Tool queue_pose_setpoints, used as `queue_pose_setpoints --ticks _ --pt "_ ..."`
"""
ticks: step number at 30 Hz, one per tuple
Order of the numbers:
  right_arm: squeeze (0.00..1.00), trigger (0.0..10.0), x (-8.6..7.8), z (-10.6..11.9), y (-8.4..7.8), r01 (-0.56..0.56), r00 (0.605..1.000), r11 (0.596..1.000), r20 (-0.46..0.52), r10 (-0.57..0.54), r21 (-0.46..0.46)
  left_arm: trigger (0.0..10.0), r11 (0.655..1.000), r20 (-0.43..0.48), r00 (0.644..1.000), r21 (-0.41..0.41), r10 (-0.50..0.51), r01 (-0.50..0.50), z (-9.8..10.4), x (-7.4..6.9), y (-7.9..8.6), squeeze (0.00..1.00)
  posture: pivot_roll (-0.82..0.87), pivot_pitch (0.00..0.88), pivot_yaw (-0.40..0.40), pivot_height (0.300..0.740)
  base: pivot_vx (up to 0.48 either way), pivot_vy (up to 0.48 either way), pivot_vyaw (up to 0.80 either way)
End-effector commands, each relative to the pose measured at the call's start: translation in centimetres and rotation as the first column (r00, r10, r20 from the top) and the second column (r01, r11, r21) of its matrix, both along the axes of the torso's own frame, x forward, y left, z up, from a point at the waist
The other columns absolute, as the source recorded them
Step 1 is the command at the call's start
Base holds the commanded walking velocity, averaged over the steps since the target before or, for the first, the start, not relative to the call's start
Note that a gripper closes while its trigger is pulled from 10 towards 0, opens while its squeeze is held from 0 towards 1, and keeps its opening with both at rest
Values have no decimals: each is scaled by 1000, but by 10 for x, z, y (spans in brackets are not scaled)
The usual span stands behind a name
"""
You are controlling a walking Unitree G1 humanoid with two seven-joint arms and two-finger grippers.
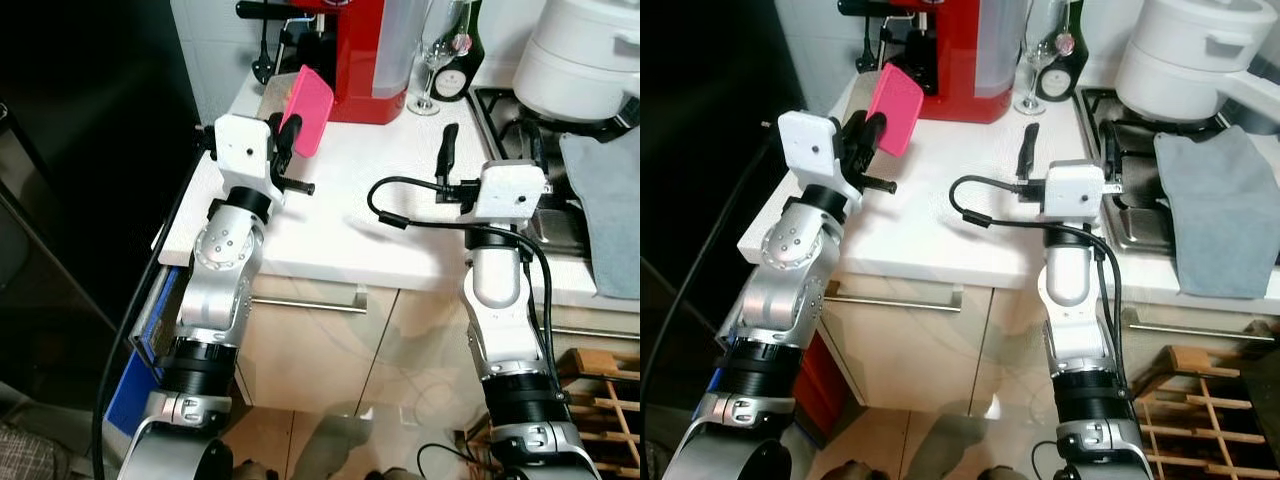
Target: Restocking fridge
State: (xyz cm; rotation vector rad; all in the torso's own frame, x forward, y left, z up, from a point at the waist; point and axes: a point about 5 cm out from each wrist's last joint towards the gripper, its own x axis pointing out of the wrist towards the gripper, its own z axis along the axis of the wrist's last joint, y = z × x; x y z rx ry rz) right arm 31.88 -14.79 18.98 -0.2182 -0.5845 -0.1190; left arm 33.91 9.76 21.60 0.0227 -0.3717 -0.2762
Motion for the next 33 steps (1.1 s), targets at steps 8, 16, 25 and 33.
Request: queue_pose_setpoints --ticks 8,16,25,33 --pt "0 10000 1 -5 2 2 1000 1000 -28 -2 30 10000 999 19 1000 35 19 -19 0 4 -1 0 -16 0 1 740 -358 0 0" --pt "0 10000 2 -7 0 7 999 999 -37 -5 36 10000 999 21 1000 44 15 -16 -1 5 -3 0 -19 0 -2 740 -300 0 0" --pt "0 10000 5 -29 -9 34 988 996 -151 -20 86 10000 998 -12 1000 56 9 -9 -12 9 0 0 -17 0 -5 740 -303 0 0" --pt "0 10000 7 -120 -21 94 803 978 -595 37 187 10000 994 -392 920 104 6 38 -105 12 3 0 -18 0 -11 740 -38 0 0"
